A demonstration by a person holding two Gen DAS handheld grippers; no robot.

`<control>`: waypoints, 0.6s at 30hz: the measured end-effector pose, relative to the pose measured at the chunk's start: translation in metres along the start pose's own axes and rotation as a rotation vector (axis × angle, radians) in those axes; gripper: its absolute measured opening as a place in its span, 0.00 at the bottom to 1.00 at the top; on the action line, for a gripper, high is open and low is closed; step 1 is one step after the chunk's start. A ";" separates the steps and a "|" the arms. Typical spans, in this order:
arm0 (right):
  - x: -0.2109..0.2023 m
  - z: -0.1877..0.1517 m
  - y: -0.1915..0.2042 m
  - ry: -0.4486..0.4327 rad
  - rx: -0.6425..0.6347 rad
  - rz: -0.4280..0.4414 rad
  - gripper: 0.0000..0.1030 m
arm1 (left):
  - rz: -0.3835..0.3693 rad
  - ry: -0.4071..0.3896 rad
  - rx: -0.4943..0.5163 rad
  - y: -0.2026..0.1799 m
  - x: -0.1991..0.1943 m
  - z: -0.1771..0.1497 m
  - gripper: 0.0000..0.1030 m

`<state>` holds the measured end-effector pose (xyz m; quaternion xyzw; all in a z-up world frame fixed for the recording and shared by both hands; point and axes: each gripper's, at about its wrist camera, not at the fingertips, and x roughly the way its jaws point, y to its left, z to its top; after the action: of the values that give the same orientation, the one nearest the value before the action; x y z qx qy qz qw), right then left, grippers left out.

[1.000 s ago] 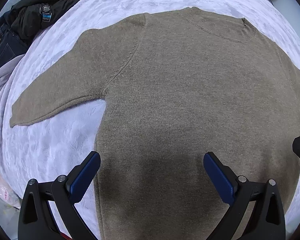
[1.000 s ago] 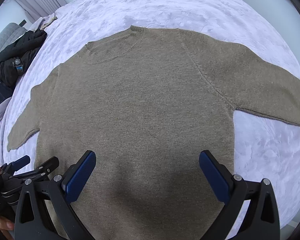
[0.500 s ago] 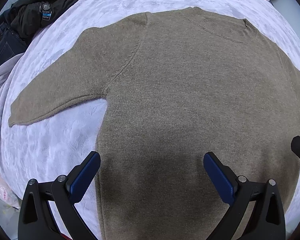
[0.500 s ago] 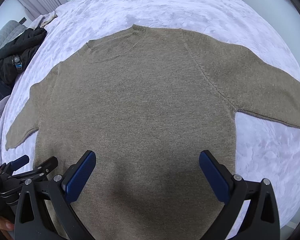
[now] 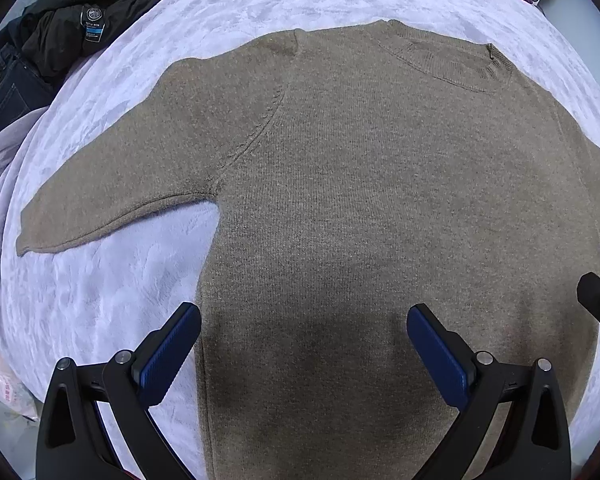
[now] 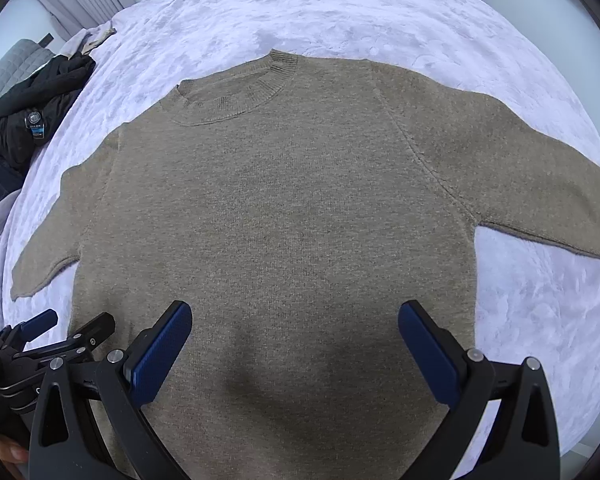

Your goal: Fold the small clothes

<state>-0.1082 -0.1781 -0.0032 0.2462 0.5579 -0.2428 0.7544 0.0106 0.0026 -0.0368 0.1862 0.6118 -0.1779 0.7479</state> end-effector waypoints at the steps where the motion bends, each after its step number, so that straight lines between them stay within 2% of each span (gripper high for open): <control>1: 0.000 0.000 0.001 -0.001 -0.002 -0.004 1.00 | -0.001 -0.001 0.000 0.001 0.000 0.000 1.00; 7: -0.003 -0.001 0.000 -0.003 0.002 -0.020 1.00 | -0.022 -0.004 -0.002 0.004 0.000 -0.001 1.00; 11: -0.006 -0.002 0.005 -0.005 -0.014 -0.020 1.00 | -0.081 -0.014 -0.047 0.014 -0.002 -0.004 1.00; 15: -0.009 0.000 0.019 -0.011 -0.045 0.001 1.00 | -0.166 -0.053 -0.130 0.045 -0.004 -0.003 1.00; 18: -0.010 0.000 0.033 -0.018 -0.080 0.025 1.00 | -0.188 -0.090 -0.208 0.082 -0.001 -0.001 1.00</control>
<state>-0.0894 -0.1516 0.0096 0.2205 0.5571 -0.2133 0.7717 0.0499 0.0749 -0.0309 0.0412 0.6073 -0.1911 0.7700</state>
